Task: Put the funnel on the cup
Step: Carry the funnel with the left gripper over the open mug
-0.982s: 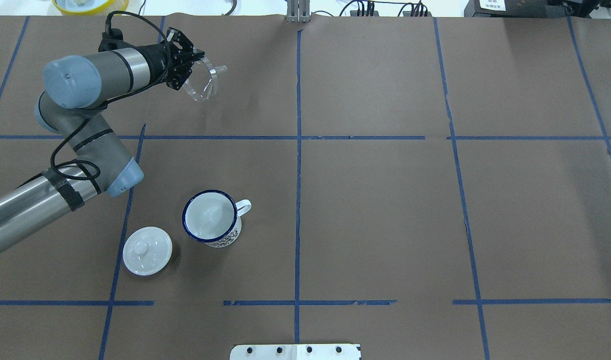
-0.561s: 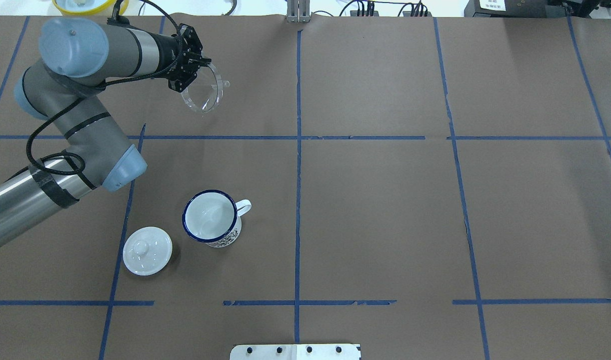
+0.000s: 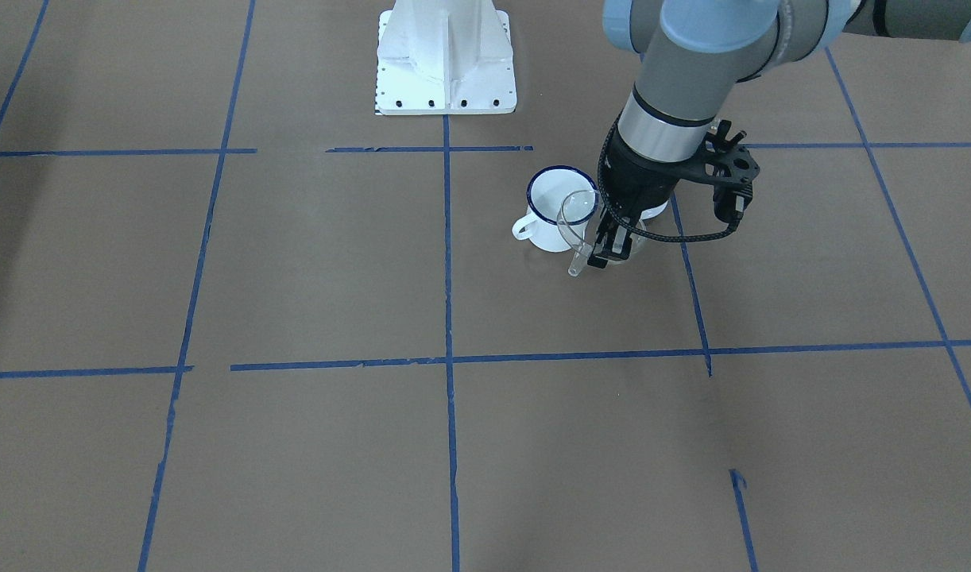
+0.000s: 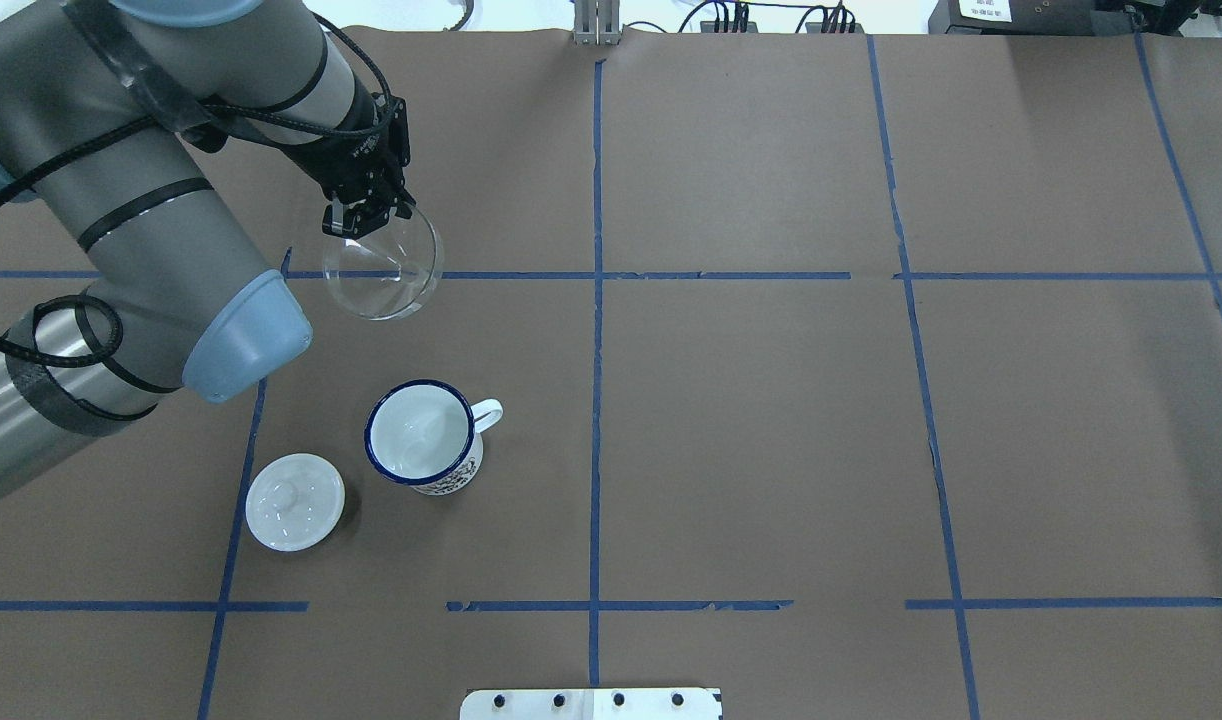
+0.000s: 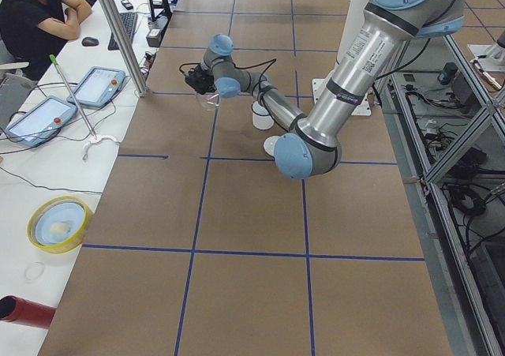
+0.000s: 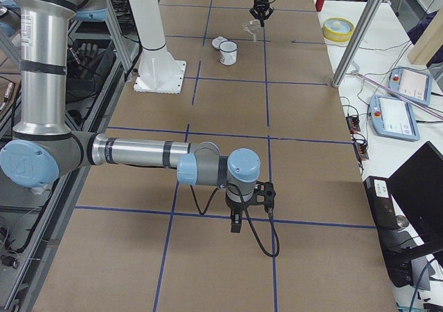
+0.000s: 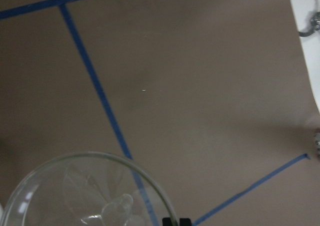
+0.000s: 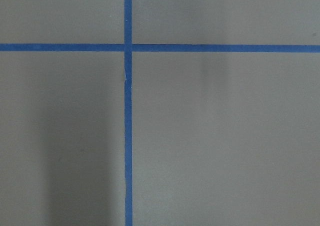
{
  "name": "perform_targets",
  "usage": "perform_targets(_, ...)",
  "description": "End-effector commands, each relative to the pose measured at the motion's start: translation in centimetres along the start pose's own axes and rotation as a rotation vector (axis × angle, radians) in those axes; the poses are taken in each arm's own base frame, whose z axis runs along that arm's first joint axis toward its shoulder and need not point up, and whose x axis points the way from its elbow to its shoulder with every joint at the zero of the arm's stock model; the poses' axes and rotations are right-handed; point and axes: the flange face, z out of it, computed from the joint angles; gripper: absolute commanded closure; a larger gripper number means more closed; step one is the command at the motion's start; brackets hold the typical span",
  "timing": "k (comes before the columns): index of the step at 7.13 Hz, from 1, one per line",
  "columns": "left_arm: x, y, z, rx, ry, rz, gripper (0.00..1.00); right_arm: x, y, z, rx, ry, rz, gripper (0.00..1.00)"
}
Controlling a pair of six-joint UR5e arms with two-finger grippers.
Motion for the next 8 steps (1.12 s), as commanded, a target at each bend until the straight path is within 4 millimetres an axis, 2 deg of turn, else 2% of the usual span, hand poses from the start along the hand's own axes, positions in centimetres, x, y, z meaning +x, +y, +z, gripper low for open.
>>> perform_targets(1,-3.3,3.2,2.7,0.077,-0.209,-0.039,1.0,0.0,0.0,0.0,0.0,0.0,0.0,0.0)
perform_targets(2,-4.8,4.5,4.6,0.095,-0.263,-0.027,1.0,0.0,0.0,0.0,0.0,0.0,0.0,0.0)
perform_targets(3,-5.0,4.5,5.1,0.101,-0.267,-0.026,1.0,0.0,0.0,0.0,0.0,0.0,0.0,0.0)
perform_targets(4,-6.5,5.6,6.8,0.108,-0.294,-0.001,1.0,0.0,0.0,0.0,0.0,0.0,0.0,0.0)
perform_targets(6,-7.1,5.8,7.6,0.099,-0.296,0.014,1.0,0.0,0.0,0.0,0.0,0.0,0.0,0.0)
perform_targets(8,-7.5,6.0,9.3,0.084,-0.295,0.031,1.0,0.0,0.0,0.0,0.0,0.0,0.0,0.0)
